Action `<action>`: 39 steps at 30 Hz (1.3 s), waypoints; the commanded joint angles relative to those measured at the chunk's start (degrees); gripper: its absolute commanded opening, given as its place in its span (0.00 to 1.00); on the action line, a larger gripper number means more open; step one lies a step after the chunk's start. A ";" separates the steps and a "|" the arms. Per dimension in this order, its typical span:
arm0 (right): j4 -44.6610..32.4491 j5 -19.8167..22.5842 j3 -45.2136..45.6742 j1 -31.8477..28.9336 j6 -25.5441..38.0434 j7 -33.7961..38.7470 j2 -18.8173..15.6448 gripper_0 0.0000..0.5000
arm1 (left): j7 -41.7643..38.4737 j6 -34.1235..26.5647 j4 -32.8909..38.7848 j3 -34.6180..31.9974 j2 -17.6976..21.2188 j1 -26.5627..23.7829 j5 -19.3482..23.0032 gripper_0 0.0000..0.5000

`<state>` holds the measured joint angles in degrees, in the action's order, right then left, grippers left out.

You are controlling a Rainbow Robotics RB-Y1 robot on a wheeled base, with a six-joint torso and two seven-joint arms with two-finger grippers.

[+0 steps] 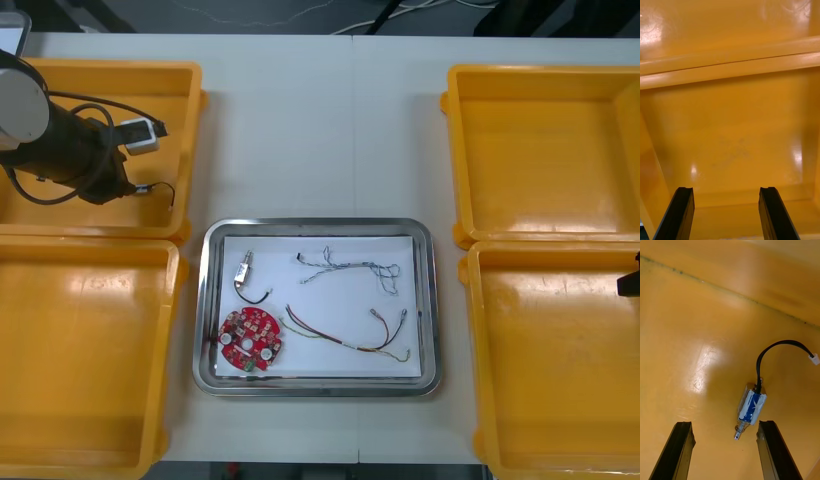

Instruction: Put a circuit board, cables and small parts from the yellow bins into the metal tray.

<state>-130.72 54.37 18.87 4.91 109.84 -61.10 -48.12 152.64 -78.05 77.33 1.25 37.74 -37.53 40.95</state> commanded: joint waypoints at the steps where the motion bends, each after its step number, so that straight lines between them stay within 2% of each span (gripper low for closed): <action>1: 0.99 0.38 1.52 -0.87 0.16 -1.22 -2.33 1.00 | 2.36 1.14 0.63 0.77 -0.74 0.88 0.97 1.00; 7: 2.13 -0.05 0.73 -0.52 -0.85 -2.10 -2.33 1.00 | 2.36 2.28 1.42 0.77 -1.18 2.46 0.71 1.00; 15: 2.40 -3.31 -3.14 -0.17 -4.19 -2.45 -2.33 1.00 | 2.36 2.81 1.42 0.77 -2.50 3.43 -0.53 1.00; 27: 5.12 -3.04 -3.58 -0.17 -6.48 -3.68 -0.22 1.00 | 2.36 3.16 1.95 0.60 -4.26 3.87 -2.72 1.00; 29: 5.12 -3.22 -3.58 -0.25 -6.48 -3.77 -0.22 1.00 | 2.36 3.16 1.95 0.60 -4.43 3.87 -2.90 0.91; 30: 5.12 -3.31 -3.67 -0.25 -6.48 -3.85 -0.22 1.00 | 2.36 3.16 1.95 0.60 -4.43 3.87 -3.16 0.80; 32: 5.03 -3.57 -3.67 -0.34 -6.48 -4.03 -0.22 1.00 | 2.36 3.43 1.95 0.60 -4.43 4.04 -3.43 0.49; 33: 5.03 -3.57 -3.67 -0.34 -6.48 -4.03 -0.22 1.00 | 2.36 3.69 1.95 0.68 -4.43 4.13 -3.43 0.42; 34: 5.03 -3.66 -3.67 -0.34 -6.48 -4.12 -0.22 1.00 | 2.36 3.95 1.95 0.68 -4.43 4.31 -3.51 0.31; 35: 5.03 -3.66 -3.67 -0.34 -6.48 -4.12 -0.22 1.00 | 2.36 3.95 1.95 0.68 -4.43 4.31 -3.60 0.26; 37: 5.03 -3.66 -3.67 -0.34 -6.48 -4.12 -0.22 1.00 | 2.36 4.04 1.95 0.68 -4.43 4.39 -3.78 0.03; 39: 5.03 -3.66 -3.67 -0.34 -6.48 -4.12 -0.22 1.00 | 2.36 4.04 1.95 0.68 -4.43 4.39 -3.78 0.00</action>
<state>-125.26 51.28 15.66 4.90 103.77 -64.53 -48.12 152.64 -74.73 77.45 1.27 34.07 -34.62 37.85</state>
